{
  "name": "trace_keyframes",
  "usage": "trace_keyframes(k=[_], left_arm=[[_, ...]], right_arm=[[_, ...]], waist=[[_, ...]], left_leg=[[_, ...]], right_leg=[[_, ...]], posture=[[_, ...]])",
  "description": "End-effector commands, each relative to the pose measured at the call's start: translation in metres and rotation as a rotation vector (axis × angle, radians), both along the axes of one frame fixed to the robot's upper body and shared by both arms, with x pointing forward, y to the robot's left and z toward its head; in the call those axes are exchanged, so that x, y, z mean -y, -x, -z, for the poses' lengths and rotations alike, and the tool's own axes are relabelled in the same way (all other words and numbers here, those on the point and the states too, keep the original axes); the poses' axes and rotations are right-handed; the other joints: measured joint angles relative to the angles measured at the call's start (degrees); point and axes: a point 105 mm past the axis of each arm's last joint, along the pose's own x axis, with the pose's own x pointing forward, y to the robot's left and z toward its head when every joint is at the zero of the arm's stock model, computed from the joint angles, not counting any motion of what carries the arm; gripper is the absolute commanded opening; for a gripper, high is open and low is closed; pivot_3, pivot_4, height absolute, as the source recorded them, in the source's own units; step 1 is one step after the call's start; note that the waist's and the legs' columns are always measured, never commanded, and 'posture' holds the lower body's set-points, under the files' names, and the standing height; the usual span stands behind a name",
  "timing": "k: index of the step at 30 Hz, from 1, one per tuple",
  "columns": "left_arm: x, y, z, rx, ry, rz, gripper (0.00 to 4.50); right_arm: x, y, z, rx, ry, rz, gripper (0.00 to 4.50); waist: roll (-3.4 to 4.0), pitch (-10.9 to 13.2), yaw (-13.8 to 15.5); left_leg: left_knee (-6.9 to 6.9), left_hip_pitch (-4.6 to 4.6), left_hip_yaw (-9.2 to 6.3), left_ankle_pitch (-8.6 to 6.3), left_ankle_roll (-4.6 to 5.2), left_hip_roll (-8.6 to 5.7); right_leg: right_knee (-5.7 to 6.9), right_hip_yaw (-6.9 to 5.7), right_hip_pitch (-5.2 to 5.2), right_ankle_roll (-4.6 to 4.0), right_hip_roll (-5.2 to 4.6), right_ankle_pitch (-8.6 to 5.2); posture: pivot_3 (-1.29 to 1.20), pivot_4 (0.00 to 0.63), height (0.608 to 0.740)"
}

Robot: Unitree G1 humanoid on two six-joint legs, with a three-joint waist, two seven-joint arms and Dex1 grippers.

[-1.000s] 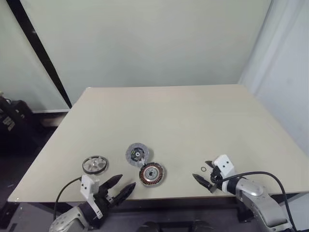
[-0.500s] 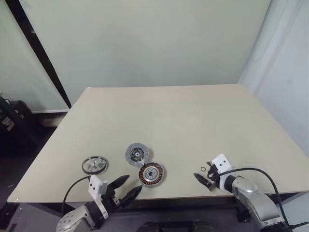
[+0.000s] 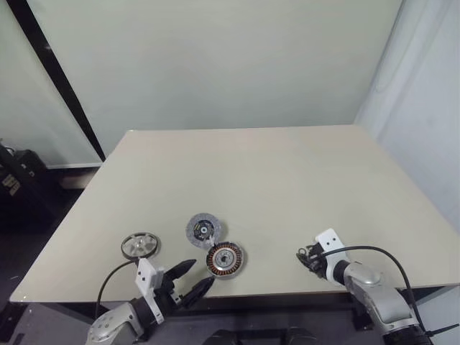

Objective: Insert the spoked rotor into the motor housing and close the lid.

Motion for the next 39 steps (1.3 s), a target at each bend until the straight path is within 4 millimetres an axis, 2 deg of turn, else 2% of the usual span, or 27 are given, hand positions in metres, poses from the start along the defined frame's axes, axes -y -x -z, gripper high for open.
trace_keyframes(k=[1, 6, 10, 14, 17, 21, 28, 39], left_arm=[[0.000, -0.004, -0.008, 0.041, -0.008, 0.009, 4.50], [0.000, -0.006, -0.009, 0.045, -0.007, 0.004, 4.50], [-0.008, -0.008, -0.010, 0.051, -0.011, -0.031, 4.50], [-0.017, -0.007, -0.011, 0.046, -0.021, -0.069, 4.50], [-0.020, -0.001, -0.005, 0.023, -0.053, -0.054, 4.50], [-0.021, 0.004, -0.001, 0.011, -0.058, -0.053, 4.50], [-0.018, 0.002, -0.003, 0.031, -0.051, -0.060, 4.50], [-0.031, -0.003, -0.007, 0.059, -0.057, -0.132, 4.50]], right_arm=[[-0.002, -0.001, -0.003, 0.008, -0.009, 0.004, 0.78], [-0.005, -0.005, -0.011, 0.043, -0.022, 0.000, 0.75], [-0.019, -0.009, -0.027, 0.089, -0.049, -0.044, 0.75], [-0.051, -0.007, -0.045, 0.122, -0.090, -0.158, 0.75], [-0.078, -0.002, -0.052, 0.122, -0.108, -0.264, 0.75], [-0.115, 0.005, -0.055, 0.113, -0.137, -0.390, 0.75], [-0.160, 0.009, -0.060, 0.107, -0.175, -0.524, 0.75], [-0.186, 0.010, -0.052, 0.085, -0.169, -0.600, 0.75]], waist=[[0.00, 0.00, -0.01], [0.00, 0.00, -0.01], [0.01, 0.01, -0.01], [0.01, 0.01, -0.04], [0.01, 0.01, -0.03], [0.00, 0.00, -0.01], [-0.02, -0.01, -0.01], [-0.02, -0.02, -0.04]], left_leg=[[0.00, 0.01, 0.01, -0.01, 0.01, 0.01], [0.01, 0.02, 0.02, -0.03, 0.04, 0.01], [0.01, 0.01, 0.03, -0.03, 0.03, 0.02], [0.00, 0.00, 0.01, -0.03, 0.03, 0.05], [-0.01, 0.01, 0.00, -0.04, 0.02, 0.07], [-0.01, 0.01, 0.00, -0.08, 0.05, 0.06], [0.01, 0.06, -0.04, -0.11, 0.02, 0.05], [-0.04, 0.10, -0.05, -0.14, -0.02, 0.04]], right_leg=[[0.00, 0.00, 0.00, 0.00, 0.00, 0.00], [0.00, 0.01, 0.01, 0.00, 0.00, 0.00], [0.00, 0.01, 0.00, 0.00, 0.00, 0.00], [0.00, 0.01, -0.04, 0.00, 0.01, 0.00], [0.00, -0.01, -0.04, 0.00, 0.02, 0.00], [0.00, -0.02, -0.06, 0.00, 0.01, 0.00], [0.00, -0.05, -0.11, 0.01, 0.02, 0.01], [0.03, -0.09, -0.17, 0.12, 0.05, 0.08]], posture=[[0.00, 0.000, 0.740], [0.00, 0.000, 0.740], [0.00, 0.000, 0.740], [0.00, 0.000, 0.740], [0.00, 0.000, 0.740], [0.00, 0.000, 0.740], [0.00, 0.000, 0.740], [0.00, 0.000, 0.740]])
